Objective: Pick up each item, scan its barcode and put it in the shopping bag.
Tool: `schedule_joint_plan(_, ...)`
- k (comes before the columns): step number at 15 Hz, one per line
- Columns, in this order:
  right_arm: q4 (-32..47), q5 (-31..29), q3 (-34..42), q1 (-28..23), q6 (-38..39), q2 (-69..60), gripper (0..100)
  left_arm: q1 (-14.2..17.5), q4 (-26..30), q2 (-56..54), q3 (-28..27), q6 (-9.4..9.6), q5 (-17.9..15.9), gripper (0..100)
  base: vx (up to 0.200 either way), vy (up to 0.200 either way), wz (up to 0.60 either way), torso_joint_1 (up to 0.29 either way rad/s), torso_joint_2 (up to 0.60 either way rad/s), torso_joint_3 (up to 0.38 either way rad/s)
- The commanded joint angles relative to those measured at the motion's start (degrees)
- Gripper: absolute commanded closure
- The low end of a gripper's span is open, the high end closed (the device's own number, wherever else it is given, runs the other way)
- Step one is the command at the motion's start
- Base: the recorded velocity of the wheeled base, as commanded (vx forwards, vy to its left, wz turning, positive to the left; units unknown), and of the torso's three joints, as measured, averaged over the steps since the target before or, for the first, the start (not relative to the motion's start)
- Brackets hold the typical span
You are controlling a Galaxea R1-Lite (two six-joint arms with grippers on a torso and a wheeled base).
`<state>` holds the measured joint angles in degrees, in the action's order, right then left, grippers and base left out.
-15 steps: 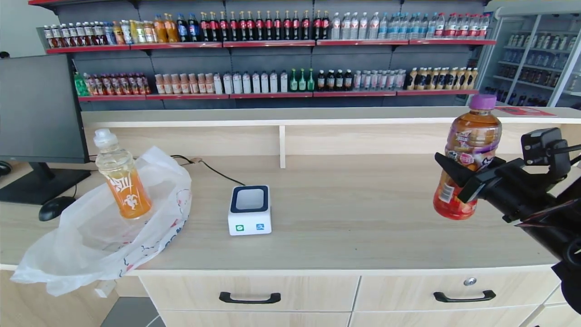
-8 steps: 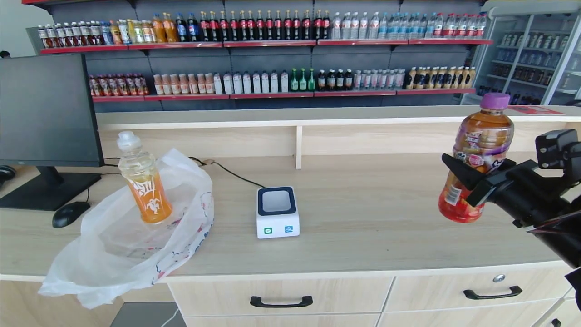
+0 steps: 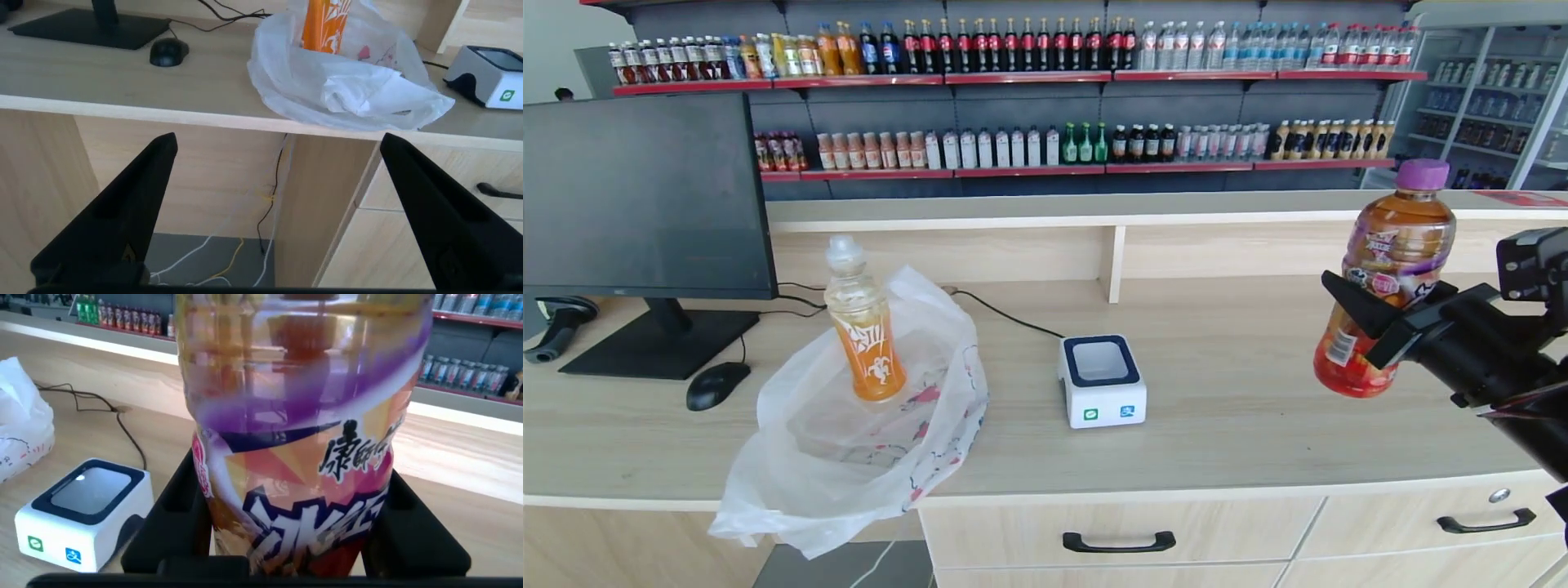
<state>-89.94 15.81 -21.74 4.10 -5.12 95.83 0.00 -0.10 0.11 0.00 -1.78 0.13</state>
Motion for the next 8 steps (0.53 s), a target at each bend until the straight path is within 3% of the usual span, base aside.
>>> schedule_joint_plan(1,-0.1,0.0,-1.2,0.0,0.0,0.3,100,0.0,0.0,0.0,0.0,0.02,0.0,0,0.000,0.200,0.00,0.002,0.01,0.002)
schedule_joint_plan(7,-0.1,0.0,-1.1,0.0,0.0,0.6,100,0.0,0.0,0.0,0.0,0.11,0.0,0,0.000,0.200,0.00,0.005,0.00,0.003)
schedule_joint_plan(8,-0.1,0.0,-1.3,0.0,0.0,0.9,100,0.0,0.0,0.0,0.0,0.20,0.0,0,0.000,0.000,0.00,0.000,0.00,0.000)
